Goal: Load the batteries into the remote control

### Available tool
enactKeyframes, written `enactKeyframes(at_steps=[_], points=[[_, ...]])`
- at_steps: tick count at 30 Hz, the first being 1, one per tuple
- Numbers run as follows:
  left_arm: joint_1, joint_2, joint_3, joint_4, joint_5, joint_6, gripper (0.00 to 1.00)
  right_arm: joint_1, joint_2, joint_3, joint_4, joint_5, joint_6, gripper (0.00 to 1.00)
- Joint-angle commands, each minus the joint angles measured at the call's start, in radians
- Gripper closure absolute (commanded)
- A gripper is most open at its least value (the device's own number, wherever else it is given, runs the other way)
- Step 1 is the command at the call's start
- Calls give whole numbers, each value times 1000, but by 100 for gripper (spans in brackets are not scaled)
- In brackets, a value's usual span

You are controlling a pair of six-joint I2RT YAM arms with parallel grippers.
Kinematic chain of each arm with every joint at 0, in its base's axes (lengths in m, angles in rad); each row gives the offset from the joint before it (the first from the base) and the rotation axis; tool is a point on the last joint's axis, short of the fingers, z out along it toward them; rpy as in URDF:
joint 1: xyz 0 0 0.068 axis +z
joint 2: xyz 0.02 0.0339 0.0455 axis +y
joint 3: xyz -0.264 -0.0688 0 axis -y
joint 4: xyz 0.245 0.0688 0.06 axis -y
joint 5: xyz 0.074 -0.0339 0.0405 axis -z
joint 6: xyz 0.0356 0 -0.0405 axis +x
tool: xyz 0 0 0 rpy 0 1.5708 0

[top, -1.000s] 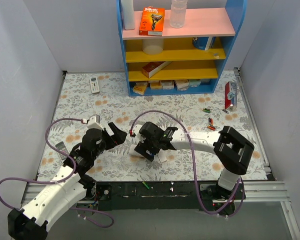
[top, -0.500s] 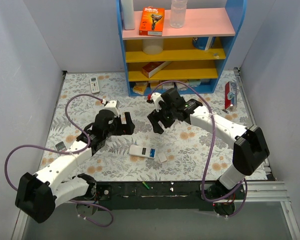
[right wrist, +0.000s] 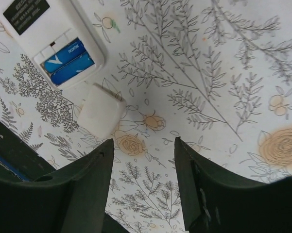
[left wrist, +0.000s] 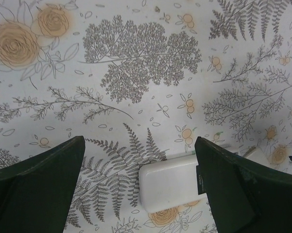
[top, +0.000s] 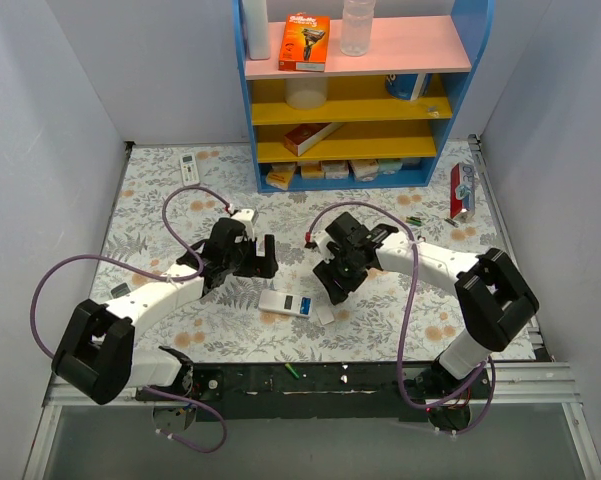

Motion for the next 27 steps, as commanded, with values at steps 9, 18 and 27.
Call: enactKeyframes(at_steps=[9, 18, 27], points=[[-65, 57, -49, 14, 48, -106, 3, 125, 2, -121, 175, 38, 95, 45], [-116, 16, -131, 5, -8, -216, 4, 145, -15, -256, 217, 145, 175, 56], [-139, -182, -222, -21, -94, -327, 2, 119, -53, -275, 135, 347, 406, 69]])
